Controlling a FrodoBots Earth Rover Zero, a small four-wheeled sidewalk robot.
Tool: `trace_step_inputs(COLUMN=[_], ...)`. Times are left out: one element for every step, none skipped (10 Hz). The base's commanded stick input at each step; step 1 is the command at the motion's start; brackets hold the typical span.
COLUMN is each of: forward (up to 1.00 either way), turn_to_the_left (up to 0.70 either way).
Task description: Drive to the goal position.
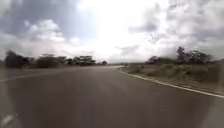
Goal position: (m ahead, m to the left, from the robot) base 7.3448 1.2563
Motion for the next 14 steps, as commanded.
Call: trace_step_inputs(forward=[1.00,1.00,1.00,1.00,1.00,1.00,1.00,1.00,1.00,1.00,1.00,1.00,1.00,1.00], turn_to_the_left=[0.00,0.00,0.00,0.00,0.00,0.00,0.00,0.00,0.00,0.00,0.00,0.00,0.00,0.00])
